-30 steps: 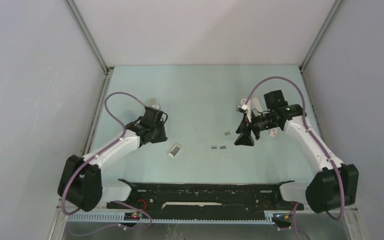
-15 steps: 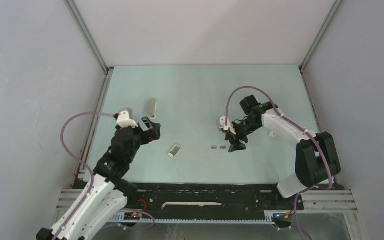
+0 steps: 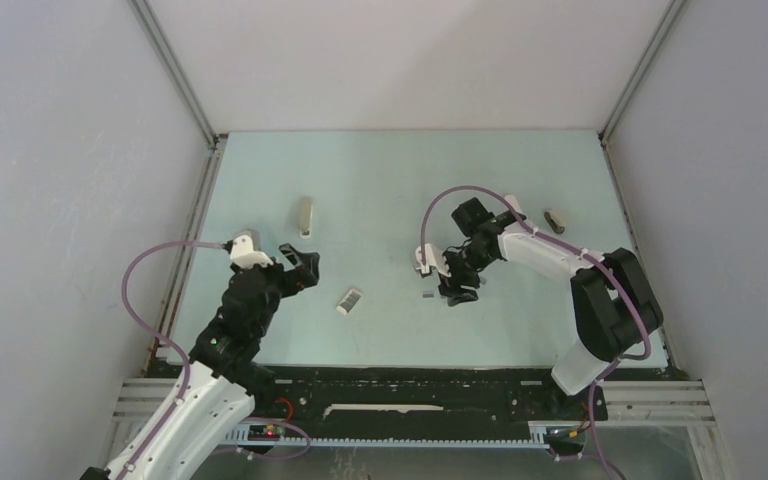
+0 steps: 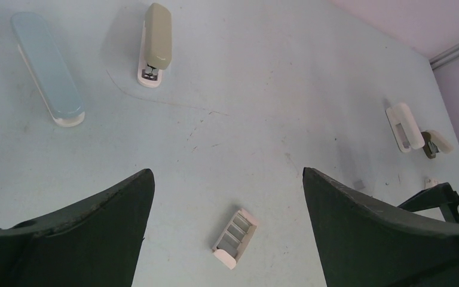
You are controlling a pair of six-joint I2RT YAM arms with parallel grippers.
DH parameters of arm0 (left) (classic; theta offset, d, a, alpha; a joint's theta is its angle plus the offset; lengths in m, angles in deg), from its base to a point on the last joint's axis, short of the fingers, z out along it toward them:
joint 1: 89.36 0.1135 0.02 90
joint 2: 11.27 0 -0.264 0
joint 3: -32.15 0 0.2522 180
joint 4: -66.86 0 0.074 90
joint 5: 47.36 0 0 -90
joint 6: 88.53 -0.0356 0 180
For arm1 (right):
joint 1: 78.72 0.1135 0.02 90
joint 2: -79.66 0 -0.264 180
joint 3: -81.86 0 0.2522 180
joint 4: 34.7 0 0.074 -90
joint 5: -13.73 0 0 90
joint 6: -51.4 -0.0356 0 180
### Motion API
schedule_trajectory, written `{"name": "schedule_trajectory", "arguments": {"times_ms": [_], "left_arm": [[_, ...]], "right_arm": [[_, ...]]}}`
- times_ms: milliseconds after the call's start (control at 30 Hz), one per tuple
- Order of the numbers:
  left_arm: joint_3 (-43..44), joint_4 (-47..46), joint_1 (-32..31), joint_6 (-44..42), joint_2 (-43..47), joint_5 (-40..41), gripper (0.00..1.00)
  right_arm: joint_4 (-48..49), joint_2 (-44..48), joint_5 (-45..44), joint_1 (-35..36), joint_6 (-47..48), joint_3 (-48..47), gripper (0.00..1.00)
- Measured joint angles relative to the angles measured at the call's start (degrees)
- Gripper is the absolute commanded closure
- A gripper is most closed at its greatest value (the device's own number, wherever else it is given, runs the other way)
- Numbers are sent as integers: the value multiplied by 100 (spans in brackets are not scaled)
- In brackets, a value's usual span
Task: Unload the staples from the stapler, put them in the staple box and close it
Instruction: Move the staple box to the center of the board, then pick up the staple from the center of the board.
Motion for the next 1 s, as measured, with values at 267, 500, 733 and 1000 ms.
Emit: {"name": "schedule_trajectory", "arguments": {"times_ms": [267,500,733,1000], "left_arm": [[0,-85,0,13,0,181,0],[0,-83,9,11,-70,295,0],[0,-24,9,11,11,365,0],[0,98,9,7,356,564,0]], "right_arm": [[9,-149,-673,157,-251,-107,34],[-144,-533,-1296,424,-437,-459,35],[-295,-970,-1762,752,-623,-841,39],[-411,-1147,-2017,962,-745,-953,45]]}}
